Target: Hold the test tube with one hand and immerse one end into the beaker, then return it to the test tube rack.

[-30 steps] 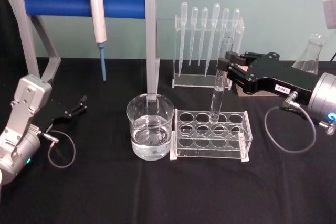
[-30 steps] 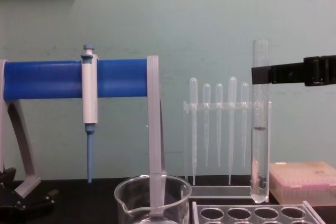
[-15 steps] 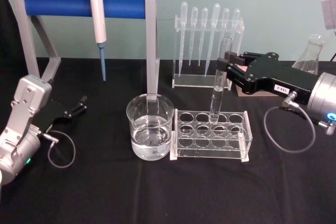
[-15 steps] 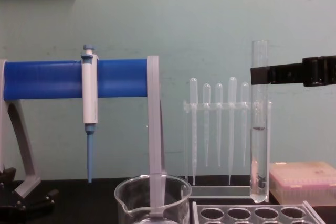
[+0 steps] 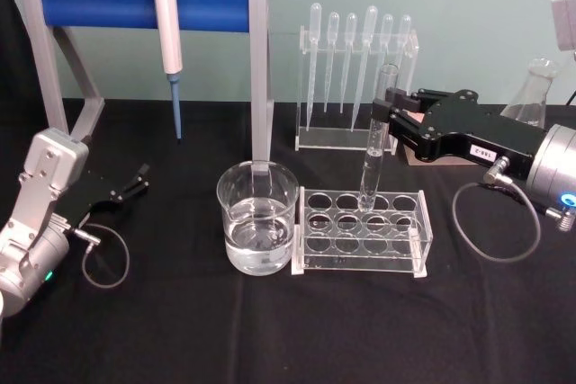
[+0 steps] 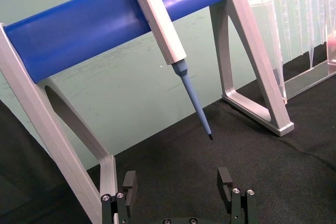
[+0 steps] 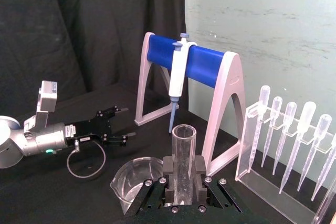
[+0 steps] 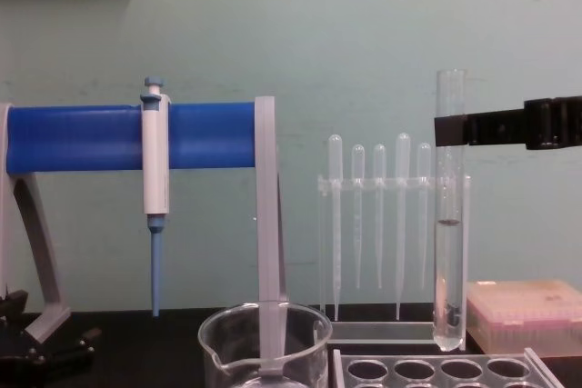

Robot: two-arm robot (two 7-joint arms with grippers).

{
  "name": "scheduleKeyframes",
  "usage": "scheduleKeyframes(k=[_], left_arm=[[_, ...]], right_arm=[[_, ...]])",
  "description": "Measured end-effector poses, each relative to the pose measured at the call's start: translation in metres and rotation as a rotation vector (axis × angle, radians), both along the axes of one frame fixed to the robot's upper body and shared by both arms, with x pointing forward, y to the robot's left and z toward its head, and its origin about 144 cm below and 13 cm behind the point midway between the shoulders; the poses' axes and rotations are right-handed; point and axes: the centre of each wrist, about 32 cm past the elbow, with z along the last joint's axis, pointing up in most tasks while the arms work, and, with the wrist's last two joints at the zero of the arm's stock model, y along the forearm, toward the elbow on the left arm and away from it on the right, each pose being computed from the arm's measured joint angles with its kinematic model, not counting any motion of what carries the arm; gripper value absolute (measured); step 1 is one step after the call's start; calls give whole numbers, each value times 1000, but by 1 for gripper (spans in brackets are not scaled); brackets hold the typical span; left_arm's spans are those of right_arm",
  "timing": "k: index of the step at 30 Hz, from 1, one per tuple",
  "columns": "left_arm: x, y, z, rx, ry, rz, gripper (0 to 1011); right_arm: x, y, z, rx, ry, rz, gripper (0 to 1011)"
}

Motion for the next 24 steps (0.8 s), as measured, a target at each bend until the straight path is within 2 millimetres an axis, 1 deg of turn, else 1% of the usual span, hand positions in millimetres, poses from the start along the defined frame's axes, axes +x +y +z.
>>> scheduleKeyframes(k=[24], left_arm=[[0,0,0,0,0,0,1000]], right_arm=[[0,0,0,0,0,0,224]])
